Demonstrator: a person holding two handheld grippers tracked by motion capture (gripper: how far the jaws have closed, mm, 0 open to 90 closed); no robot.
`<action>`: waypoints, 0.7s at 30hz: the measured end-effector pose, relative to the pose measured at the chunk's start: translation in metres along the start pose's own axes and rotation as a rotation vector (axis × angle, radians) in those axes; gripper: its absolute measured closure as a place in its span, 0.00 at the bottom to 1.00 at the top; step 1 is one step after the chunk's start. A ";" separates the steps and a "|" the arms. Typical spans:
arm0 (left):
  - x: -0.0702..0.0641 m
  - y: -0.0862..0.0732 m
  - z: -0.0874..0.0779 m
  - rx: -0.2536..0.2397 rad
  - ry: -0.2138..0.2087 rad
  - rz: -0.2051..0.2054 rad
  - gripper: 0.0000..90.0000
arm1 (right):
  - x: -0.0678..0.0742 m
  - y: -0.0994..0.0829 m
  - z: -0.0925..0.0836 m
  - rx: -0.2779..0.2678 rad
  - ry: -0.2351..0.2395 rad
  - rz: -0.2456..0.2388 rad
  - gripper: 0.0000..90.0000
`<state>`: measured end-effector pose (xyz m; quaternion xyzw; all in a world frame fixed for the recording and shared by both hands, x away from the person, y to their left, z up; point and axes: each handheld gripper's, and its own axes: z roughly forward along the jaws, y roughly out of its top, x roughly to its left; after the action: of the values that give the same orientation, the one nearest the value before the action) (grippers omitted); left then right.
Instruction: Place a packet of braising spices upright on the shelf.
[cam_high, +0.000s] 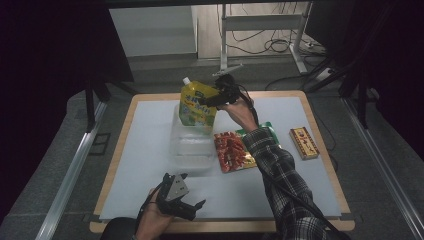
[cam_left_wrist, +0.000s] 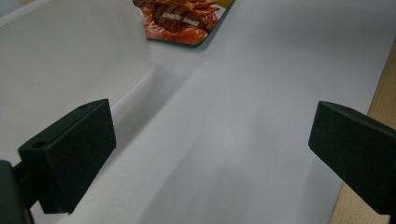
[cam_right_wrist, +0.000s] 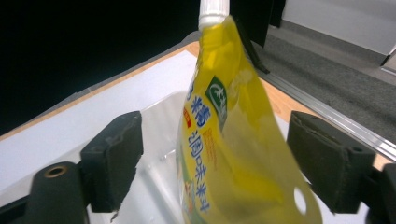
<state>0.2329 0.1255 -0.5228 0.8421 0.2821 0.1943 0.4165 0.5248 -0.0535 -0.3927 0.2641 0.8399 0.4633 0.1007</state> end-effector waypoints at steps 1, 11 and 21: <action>0.000 0.000 0.000 0.000 0.000 0.000 0.00 | 0.000 -0.002 -0.001 0.000 0.007 -0.004 0.18; 0.001 -0.001 0.001 0.001 0.000 -0.006 0.00 | 0.002 -0.012 -0.014 -0.028 0.024 -0.016 0.05; 0.000 0.000 0.001 -0.001 -0.003 -0.006 0.00 | 0.011 -0.022 -0.022 0.017 0.009 -0.076 0.01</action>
<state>0.2333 0.1244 -0.5239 0.8414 0.2840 0.1918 0.4179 0.4987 -0.0727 -0.3981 0.2307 0.8536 0.4534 0.1122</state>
